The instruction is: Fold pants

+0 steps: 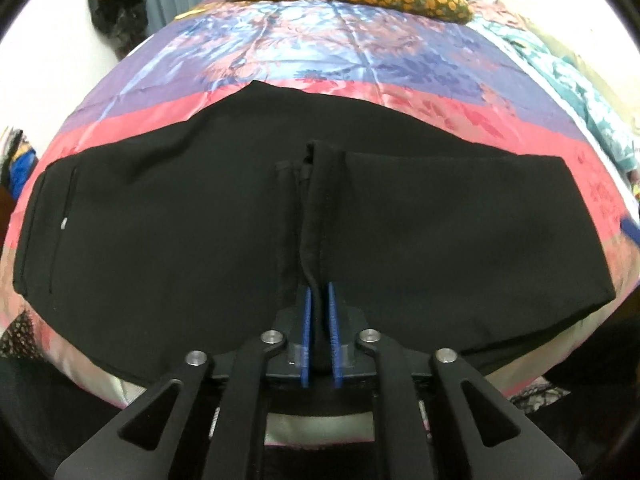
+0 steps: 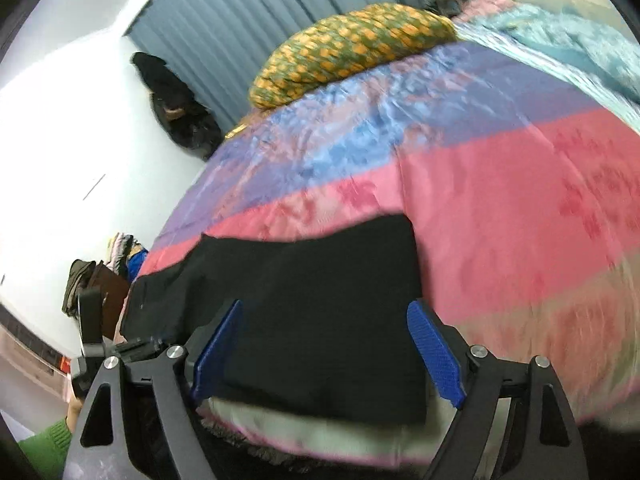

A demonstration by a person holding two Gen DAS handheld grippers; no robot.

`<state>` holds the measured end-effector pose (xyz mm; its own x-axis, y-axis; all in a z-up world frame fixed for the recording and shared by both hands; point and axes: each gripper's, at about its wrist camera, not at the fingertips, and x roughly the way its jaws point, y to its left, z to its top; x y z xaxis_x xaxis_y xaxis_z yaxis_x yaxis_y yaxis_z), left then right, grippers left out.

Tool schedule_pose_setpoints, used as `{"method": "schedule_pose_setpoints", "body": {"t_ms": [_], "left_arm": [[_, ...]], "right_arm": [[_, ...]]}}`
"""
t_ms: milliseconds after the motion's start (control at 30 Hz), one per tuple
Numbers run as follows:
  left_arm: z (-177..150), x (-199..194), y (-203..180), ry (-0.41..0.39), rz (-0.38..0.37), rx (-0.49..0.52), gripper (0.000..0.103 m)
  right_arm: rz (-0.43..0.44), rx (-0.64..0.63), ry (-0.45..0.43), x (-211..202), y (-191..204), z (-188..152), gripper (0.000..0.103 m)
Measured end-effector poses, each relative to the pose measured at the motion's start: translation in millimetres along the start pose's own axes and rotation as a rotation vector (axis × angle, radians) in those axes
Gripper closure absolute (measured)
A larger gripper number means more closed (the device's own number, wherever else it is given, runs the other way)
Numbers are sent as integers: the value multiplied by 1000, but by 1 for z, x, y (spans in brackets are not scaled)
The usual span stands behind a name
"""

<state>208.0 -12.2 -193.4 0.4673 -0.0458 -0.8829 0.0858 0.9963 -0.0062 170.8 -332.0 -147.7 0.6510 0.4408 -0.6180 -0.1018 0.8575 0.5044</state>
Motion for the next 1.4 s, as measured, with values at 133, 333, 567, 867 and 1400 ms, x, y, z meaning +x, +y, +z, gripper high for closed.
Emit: {"method": "schedule_pose_setpoints", "body": {"t_ms": [133,333,567,867,1400], "left_arm": [[-2,-3,4,-1,-56,-3,74],[1,-51,25,-139,-48,-74,36],[34,-20,-9,-124,-125,14,56],[6,-4,12,-48,-53,-9,46],[-11,-15,21,-53,23,-107,12]], "right_arm": [[117,34,257,62,-13,-10,33],[137,-34,274,57,5,20,43],[-11,24,344,109,-21,64,48],[7,-64,246,64,12,40,55],[-154,-214,147,57,52,-37,50]]}}
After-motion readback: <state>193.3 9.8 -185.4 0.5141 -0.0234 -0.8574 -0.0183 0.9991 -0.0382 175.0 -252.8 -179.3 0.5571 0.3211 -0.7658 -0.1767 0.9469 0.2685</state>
